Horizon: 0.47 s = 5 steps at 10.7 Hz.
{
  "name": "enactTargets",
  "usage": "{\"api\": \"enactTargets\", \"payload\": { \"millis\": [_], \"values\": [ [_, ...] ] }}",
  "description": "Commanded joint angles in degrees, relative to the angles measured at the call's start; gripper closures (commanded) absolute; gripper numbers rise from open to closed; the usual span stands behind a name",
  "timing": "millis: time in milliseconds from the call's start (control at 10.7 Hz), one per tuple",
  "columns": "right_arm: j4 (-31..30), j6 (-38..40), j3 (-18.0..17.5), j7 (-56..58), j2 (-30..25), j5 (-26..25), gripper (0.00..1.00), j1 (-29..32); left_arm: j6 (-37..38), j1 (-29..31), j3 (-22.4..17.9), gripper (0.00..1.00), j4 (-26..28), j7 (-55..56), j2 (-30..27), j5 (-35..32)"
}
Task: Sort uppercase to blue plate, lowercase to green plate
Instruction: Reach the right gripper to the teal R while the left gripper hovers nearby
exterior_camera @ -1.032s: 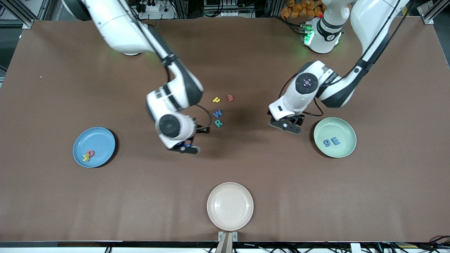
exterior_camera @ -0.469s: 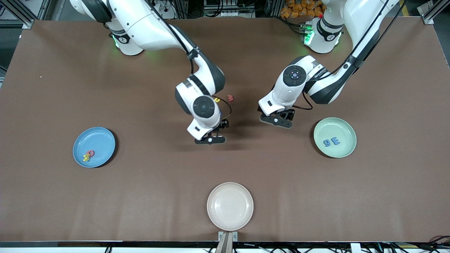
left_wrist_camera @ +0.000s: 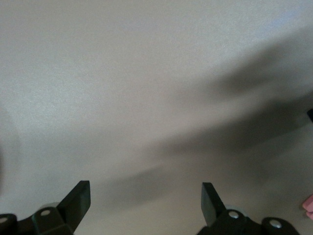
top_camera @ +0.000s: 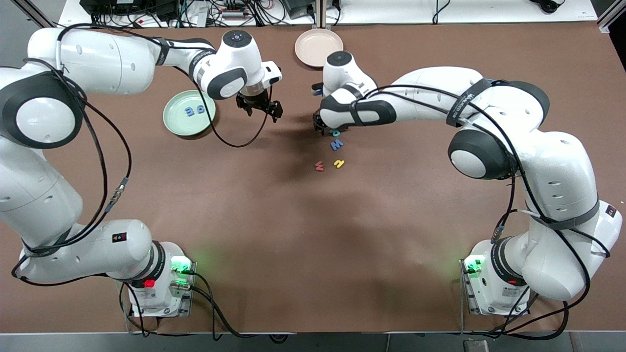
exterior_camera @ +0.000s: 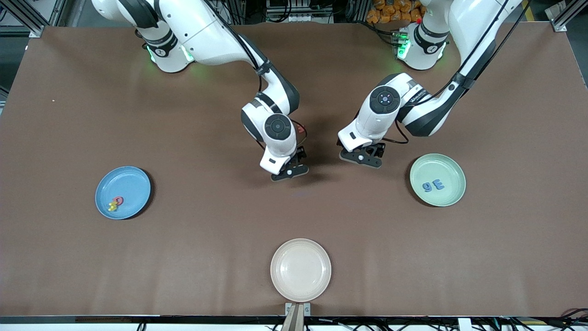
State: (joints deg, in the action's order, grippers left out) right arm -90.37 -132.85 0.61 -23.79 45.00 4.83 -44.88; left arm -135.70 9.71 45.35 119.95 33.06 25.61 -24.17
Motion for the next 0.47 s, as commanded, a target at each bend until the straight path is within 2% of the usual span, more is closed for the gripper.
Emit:
{"api": "enactTargets", "payload": {
  "millis": [0, 375],
  "values": [
    [-5.07, -0.92, 0.35, 2.0, -4.21, -0.78, 0.0, -0.82, 0.7, -0.13, -0.08, 0.0, 0.03, 0.78, -0.48, 1.5],
    [-6.4, -1.53, 0.35, 1.91, -5.01, -0.78, 0.0, -1.44, 0.7, -0.22, -0.17, 0.0, 0.03, 0.6, -0.39, 1.5]
  ]
}}
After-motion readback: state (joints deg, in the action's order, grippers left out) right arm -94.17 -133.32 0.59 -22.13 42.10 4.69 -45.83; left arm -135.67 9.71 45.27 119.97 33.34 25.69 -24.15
